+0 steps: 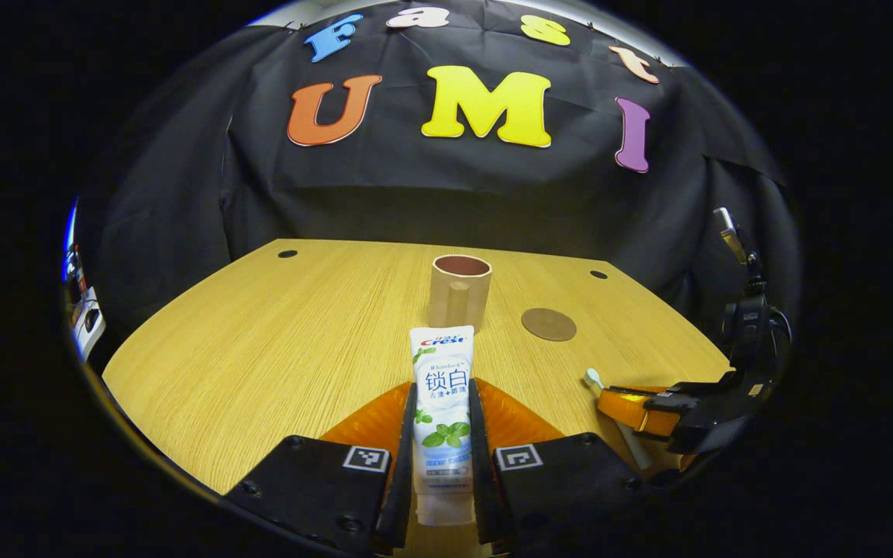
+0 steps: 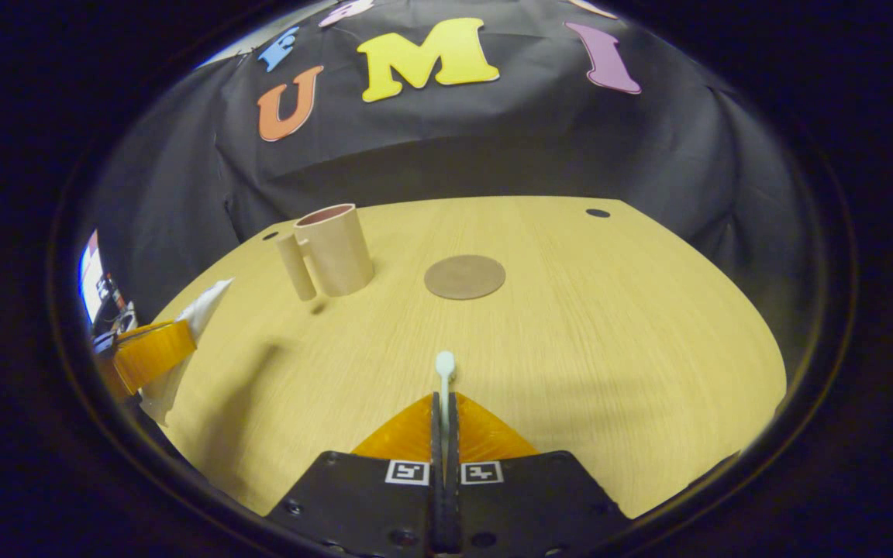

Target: Put the toothbrush and toothpaste on the desktop into the cup, then pick up the cup and place it on the coaster on the desktop.

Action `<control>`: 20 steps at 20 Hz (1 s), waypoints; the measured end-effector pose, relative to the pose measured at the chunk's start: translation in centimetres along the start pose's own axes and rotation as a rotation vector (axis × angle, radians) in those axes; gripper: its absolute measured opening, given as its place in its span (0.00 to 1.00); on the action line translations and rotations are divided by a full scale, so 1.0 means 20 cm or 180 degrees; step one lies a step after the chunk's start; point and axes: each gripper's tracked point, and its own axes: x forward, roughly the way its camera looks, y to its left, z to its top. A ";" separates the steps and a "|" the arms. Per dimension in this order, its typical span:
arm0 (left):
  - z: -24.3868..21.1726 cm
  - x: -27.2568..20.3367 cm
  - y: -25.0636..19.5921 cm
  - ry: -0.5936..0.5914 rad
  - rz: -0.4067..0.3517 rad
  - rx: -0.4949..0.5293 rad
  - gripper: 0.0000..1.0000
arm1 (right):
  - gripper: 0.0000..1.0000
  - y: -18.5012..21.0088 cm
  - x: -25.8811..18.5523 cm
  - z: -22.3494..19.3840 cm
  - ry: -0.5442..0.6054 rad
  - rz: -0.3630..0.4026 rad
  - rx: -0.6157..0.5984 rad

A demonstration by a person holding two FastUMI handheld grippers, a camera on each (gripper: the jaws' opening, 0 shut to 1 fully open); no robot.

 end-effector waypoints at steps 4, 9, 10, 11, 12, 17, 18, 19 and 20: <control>0.13 0.01 -0.01 -0.0176 0.0048 0.0079 0.36 | 0.00 0.00 -0.07 0.08 -0.0159 0.0107 0.0061; 0.31 0.06 -0.02 -0.0395 0.0038 0.0065 0.36 | 0.00 -0.01 -0.21 0.21 -0.0400 0.0262 0.0226; 0.37 0.07 -0.01 -0.0462 0.0036 0.0053 0.36 | 0.00 -0.01 -0.24 0.24 -0.0454 0.0299 0.0239; 0.42 0.09 -0.01 -0.0536 0.0036 0.0027 0.36 | 0.00 0.01 -0.27 0.26 -0.0512 0.0360 0.0252; 0.48 0.10 -0.01 -0.0620 0.0040 0.0003 0.35 | 0.00 0.02 -0.29 0.29 -0.0550 0.0406 0.0258; 0.76 0.23 -0.06 -0.0956 -0.0042 -0.0007 0.35 | 0.00 0.01 -0.37 0.40 -0.0747 0.0499 0.0233; 0.81 0.26 -0.06 -0.1039 -0.0030 0.0002 0.35 | 0.00 0.01 -0.38 0.41 -0.0770 0.0514 0.0230; 0.85 0.29 -0.07 -0.1117 -0.0039 0.0031 0.35 | 0.00 0.00 -0.39 0.42 -0.0794 0.0518 0.0233; 0.87 0.34 -0.09 -0.1139 -0.0054 0.0083 0.35 | 0.00 -0.01 -0.40 0.43 -0.0815 0.0521 0.0234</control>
